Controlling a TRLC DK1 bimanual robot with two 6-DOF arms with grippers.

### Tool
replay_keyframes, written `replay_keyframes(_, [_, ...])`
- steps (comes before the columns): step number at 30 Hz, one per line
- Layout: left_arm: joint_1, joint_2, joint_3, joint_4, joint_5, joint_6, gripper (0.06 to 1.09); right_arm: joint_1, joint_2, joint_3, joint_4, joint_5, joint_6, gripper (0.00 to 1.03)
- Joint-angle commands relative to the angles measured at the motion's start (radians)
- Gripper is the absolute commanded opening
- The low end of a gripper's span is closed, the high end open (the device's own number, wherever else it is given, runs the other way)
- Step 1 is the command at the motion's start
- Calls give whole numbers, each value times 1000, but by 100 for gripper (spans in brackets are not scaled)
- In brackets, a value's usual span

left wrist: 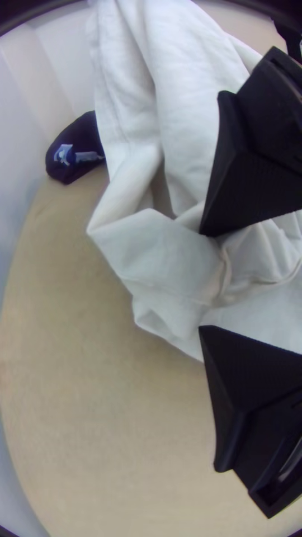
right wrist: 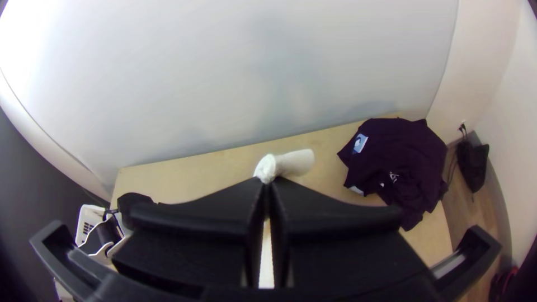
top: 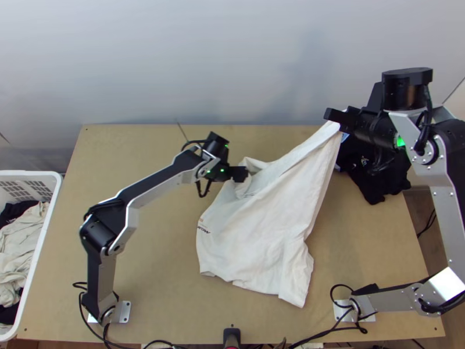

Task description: Fold the t-shirt

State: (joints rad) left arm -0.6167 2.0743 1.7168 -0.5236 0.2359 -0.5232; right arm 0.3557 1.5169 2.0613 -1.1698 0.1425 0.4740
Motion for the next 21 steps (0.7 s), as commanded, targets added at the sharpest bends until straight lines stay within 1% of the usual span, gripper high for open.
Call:
replay_keyframes(1, [-61, 78, 118, -41, -1, -12, 85, -3, -8, -4, -2, 0, 2, 3])
replay_keyframes(5, [-57, 101, 153, -65, -6, -20, 85, -8, -12, -12, -5, 0, 2, 2])
replay_keyframes(12, [-18, 66, 181, -95, -4, -31, 84, -15, -17, -20, -5, 0, 2, 3])
replay_keyframes(13, [-17, 66, 199, -121, -4, -38, 77, -17, -18, -21, -5, 0, 2, 3])
replay_keyframes(15, [-14, 61, 213, -141, -18, -63, 40, -17, -18, -24, -5, 0, 2, 3])
replay_keyframes(16, [-14, 58, 213, -138, -40, -63, 25, -17, -20, -24, -5, 0, 2, 3])
replay_keyframes(17, [-15, 58, 213, -133, -44, -58, 14, -17, -20, -24, -5, 0, 2, 3])
replay_keyframes(18, [-14, 59, 213, -131, -44, -52, 9, -18, -20, -23, -5, 0, 2, 3])
replay_keyframes(21, [-8, 63, 213, -136, -46, -49, 10, -20, -24, -26, -5, 0, 2, 3])
